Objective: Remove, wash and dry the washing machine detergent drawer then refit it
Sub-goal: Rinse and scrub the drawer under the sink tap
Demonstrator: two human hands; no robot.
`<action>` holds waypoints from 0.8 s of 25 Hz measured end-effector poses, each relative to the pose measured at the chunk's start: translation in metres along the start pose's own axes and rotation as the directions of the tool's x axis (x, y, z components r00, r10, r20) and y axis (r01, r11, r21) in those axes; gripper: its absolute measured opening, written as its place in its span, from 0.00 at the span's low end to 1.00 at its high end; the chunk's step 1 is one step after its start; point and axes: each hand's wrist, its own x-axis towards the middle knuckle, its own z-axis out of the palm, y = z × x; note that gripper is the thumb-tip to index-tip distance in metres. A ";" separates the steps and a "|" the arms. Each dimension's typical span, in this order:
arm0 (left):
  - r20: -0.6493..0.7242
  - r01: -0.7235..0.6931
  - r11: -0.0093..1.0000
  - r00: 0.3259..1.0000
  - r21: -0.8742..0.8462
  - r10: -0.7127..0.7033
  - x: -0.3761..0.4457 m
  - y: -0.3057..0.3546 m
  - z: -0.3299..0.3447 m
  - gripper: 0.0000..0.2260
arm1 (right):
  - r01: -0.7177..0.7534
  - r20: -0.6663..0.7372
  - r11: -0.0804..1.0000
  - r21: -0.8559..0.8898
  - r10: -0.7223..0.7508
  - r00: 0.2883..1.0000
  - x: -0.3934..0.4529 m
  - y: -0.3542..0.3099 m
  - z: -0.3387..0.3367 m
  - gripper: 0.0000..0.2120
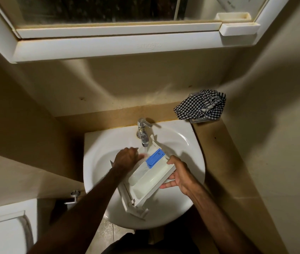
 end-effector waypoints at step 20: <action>0.222 -0.122 0.991 0.969 0.054 0.107 0.025 -0.001 -0.011 0.24 | 0.041 -0.027 0.998 0.055 -0.039 0.999 -0.001 0.016 -0.012 0.24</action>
